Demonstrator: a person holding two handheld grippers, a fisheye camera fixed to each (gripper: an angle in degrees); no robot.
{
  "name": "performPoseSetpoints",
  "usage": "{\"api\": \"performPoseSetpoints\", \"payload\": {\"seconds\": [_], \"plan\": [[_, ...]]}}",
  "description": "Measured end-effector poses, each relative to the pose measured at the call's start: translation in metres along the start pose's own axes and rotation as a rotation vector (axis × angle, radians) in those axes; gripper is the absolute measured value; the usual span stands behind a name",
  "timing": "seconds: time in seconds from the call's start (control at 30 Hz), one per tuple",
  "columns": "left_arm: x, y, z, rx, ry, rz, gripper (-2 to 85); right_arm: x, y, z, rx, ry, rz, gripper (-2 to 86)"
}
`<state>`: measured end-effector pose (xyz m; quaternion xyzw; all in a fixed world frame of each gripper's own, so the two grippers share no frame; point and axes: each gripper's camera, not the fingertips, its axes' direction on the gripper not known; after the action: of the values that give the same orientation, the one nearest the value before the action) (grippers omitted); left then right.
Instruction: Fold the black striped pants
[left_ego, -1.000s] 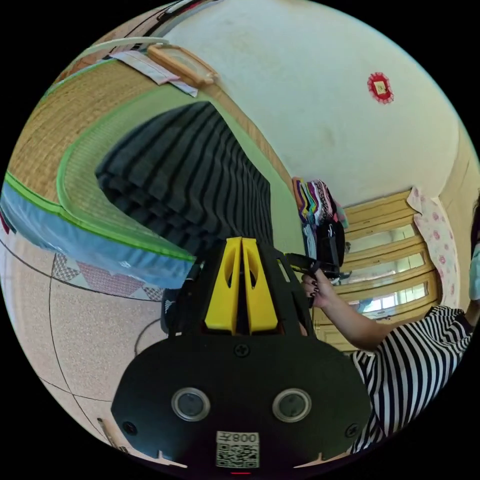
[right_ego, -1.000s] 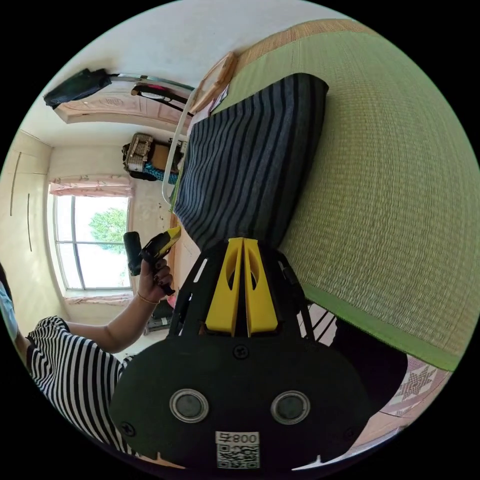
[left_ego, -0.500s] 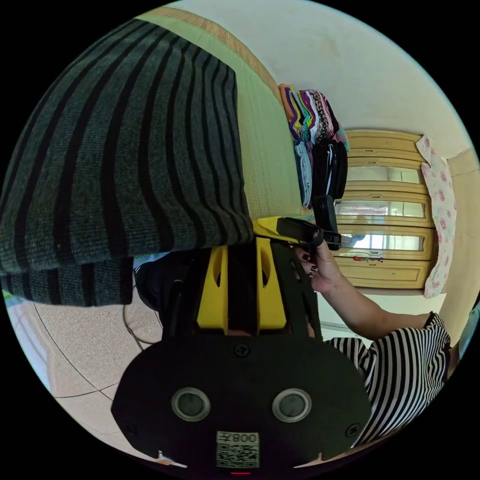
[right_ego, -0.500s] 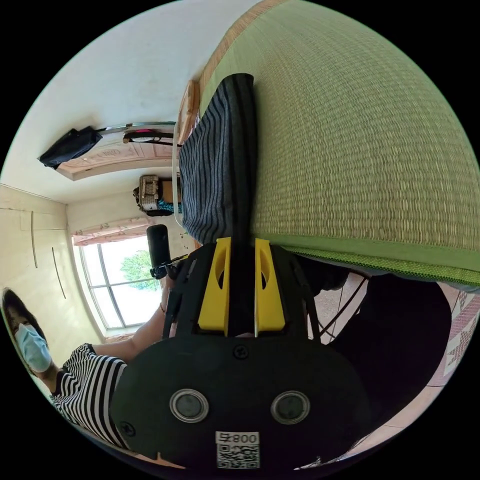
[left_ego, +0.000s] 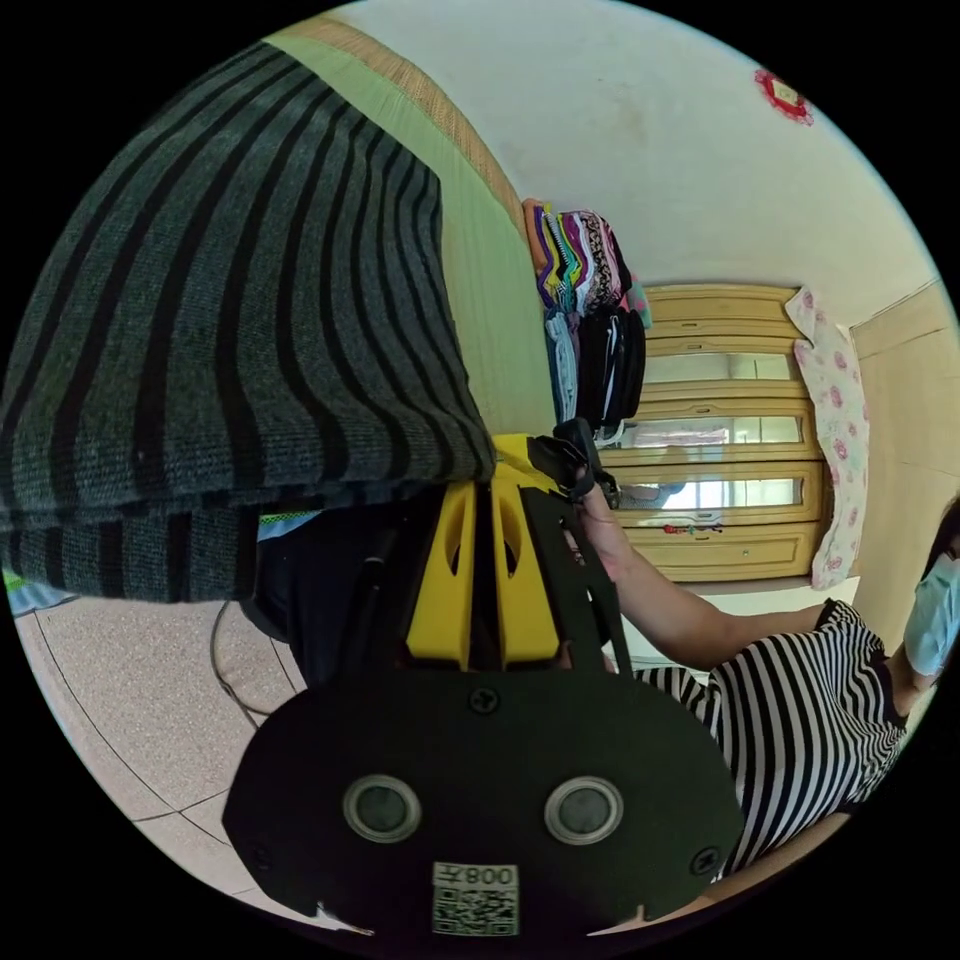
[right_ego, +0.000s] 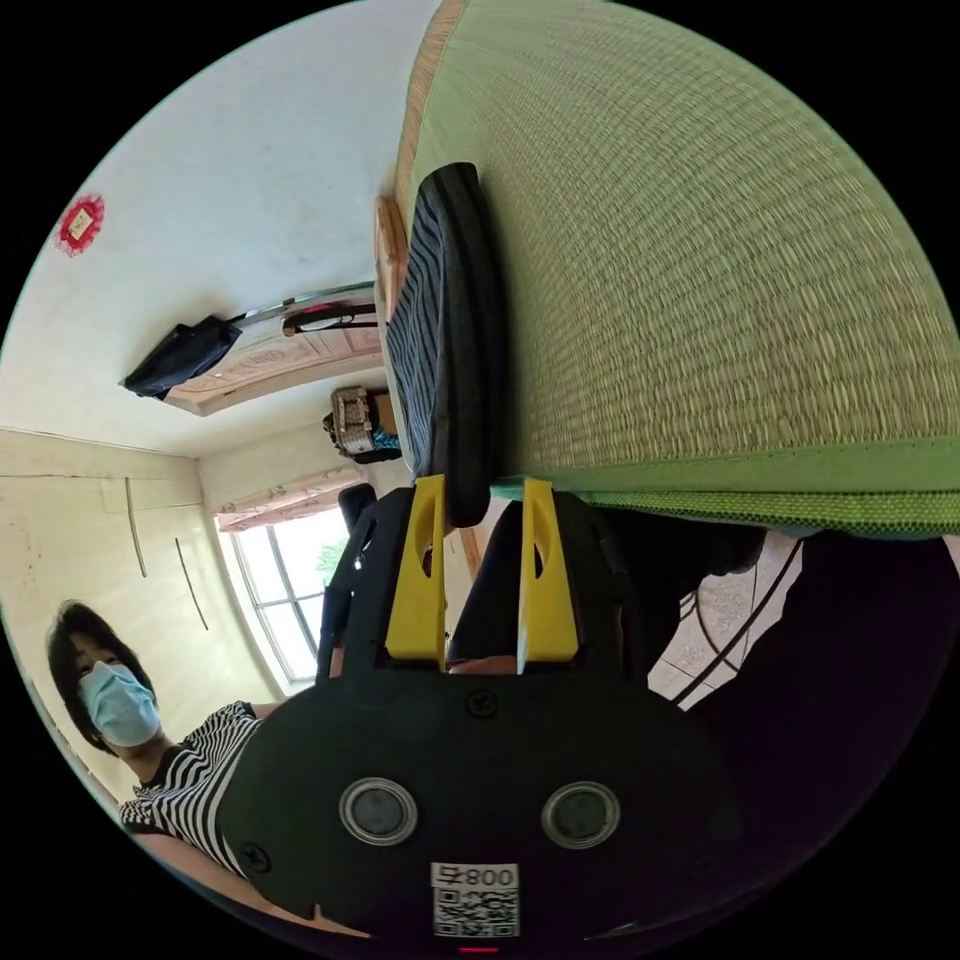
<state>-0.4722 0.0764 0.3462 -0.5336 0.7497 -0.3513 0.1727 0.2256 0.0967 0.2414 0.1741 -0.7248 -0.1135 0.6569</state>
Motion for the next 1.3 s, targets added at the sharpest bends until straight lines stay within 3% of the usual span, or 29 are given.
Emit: {"api": "performPoseSetpoints", "payload": {"seconds": [0.47,0.77,0.87,1.07,1.3], "plan": [[-0.019,0.010,-0.011,0.033,0.009,0.016,2.5,-0.012,-0.004,0.017,-0.065,-0.112,-0.005,14.2],[-0.043,0.027,-0.026,0.038,0.013,-0.003,1.9,-0.027,0.005,0.022,-0.092,-0.142,0.020,9.0],[-0.055,0.045,-0.049,0.102,0.044,-0.015,2.5,-0.041,0.011,0.017,-0.091,-0.151,0.006,7.9],[-0.113,0.100,-0.103,0.333,0.155,-0.237,7.1,-0.081,0.021,0.006,-0.118,-0.176,-0.035,7.1],[-0.175,0.149,-0.122,0.688,0.469,-0.453,14.5,-0.118,0.046,-0.025,-0.104,-0.183,-0.064,6.8]]}}
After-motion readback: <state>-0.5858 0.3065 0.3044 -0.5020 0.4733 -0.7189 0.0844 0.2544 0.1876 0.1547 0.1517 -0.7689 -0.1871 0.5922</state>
